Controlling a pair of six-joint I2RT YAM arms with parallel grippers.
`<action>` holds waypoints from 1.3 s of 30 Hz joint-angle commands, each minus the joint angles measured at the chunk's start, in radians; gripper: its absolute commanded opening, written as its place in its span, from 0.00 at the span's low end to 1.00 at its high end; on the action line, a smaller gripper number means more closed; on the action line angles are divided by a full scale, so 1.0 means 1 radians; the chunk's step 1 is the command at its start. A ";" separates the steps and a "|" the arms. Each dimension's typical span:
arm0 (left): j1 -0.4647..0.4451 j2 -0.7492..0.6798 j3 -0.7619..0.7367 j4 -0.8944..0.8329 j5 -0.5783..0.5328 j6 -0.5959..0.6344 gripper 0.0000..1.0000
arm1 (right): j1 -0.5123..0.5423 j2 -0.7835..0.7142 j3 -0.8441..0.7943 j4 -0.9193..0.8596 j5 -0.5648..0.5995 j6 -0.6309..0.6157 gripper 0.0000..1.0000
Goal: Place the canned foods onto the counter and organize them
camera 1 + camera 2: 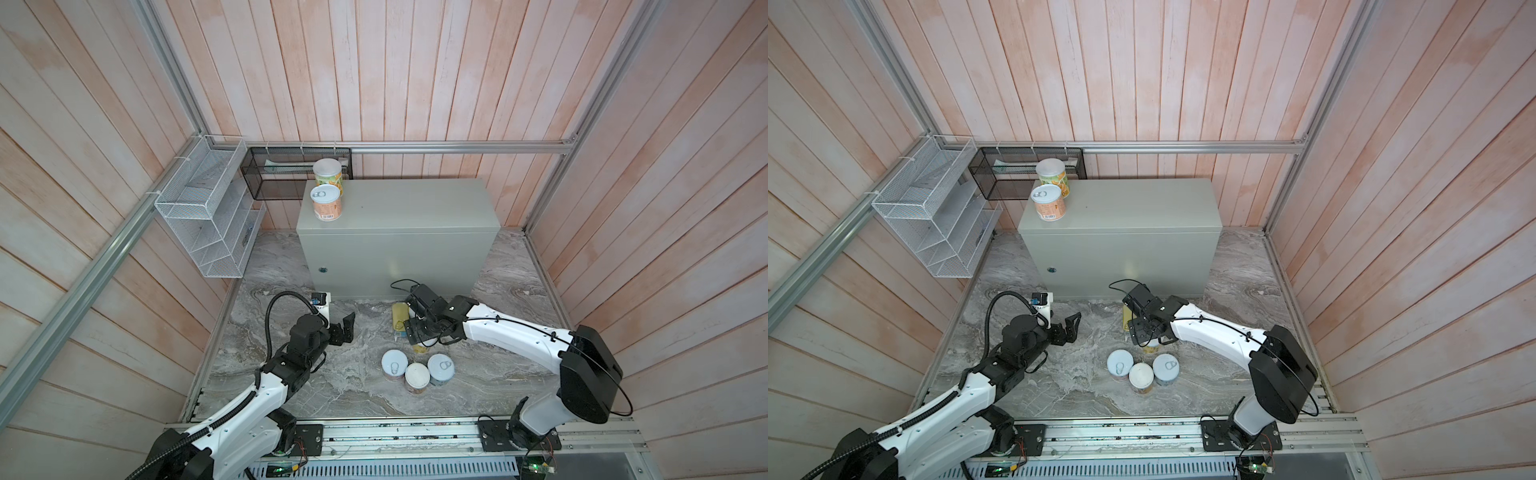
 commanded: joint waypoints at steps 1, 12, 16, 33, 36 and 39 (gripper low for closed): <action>-0.005 0.007 0.002 0.024 -0.018 -0.011 1.00 | 0.006 0.016 0.015 -0.055 0.027 -0.006 0.89; -0.004 0.007 0.003 0.023 -0.019 -0.013 1.00 | 0.003 0.024 -0.026 0.008 -0.009 -0.020 0.95; -0.004 0.009 0.005 0.019 -0.023 -0.016 1.00 | 0.002 0.039 -0.037 0.018 -0.024 -0.019 0.95; -0.004 0.006 0.009 0.010 -0.026 -0.019 1.00 | -0.019 0.054 -0.084 0.064 -0.050 -0.017 0.83; -0.005 0.006 0.008 0.014 -0.021 -0.018 1.00 | -0.035 0.042 -0.101 0.083 -0.066 -0.014 0.79; -0.004 0.008 0.007 0.021 -0.005 -0.015 1.00 | -0.046 0.028 -0.116 0.100 -0.067 -0.010 0.75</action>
